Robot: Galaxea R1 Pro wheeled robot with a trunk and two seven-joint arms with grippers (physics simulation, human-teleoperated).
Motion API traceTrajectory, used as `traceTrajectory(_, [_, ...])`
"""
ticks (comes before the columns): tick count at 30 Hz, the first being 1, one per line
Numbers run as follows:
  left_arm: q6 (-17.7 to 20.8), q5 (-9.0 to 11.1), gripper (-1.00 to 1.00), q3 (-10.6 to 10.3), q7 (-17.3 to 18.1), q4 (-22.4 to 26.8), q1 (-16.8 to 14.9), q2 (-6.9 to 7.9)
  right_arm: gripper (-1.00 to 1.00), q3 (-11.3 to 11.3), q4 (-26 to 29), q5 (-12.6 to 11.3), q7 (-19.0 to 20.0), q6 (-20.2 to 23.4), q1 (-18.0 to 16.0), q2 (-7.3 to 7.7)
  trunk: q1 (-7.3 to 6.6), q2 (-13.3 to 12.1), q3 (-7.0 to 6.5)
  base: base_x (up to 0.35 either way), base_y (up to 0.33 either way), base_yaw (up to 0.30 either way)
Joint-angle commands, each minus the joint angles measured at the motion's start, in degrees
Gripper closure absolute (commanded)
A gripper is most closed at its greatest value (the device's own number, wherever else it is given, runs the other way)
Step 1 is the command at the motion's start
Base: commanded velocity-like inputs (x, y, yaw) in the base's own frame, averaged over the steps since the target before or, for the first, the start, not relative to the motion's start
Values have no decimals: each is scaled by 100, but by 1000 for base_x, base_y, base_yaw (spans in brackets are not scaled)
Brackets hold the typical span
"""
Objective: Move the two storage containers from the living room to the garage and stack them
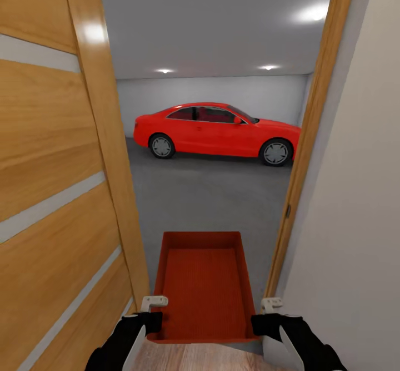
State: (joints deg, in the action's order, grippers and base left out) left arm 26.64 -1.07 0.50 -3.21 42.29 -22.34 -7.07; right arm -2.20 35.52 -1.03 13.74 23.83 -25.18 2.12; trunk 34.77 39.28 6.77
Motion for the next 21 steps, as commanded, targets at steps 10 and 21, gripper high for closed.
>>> traceTrajectory(10, [-160, -56, 100, -7, -30, 52, -7, -24, 100, -16, -1, -28, 15, -212, 4, -39, 2, 9, 11, 7, 17, 0])
traceTrajectory(21, [-159, -112, 100, 47, -30, 42, -7, -67, 100, -114, -1, -28, 24, -219, 4, -53, 2, 9, 11, 62, 53, 0])
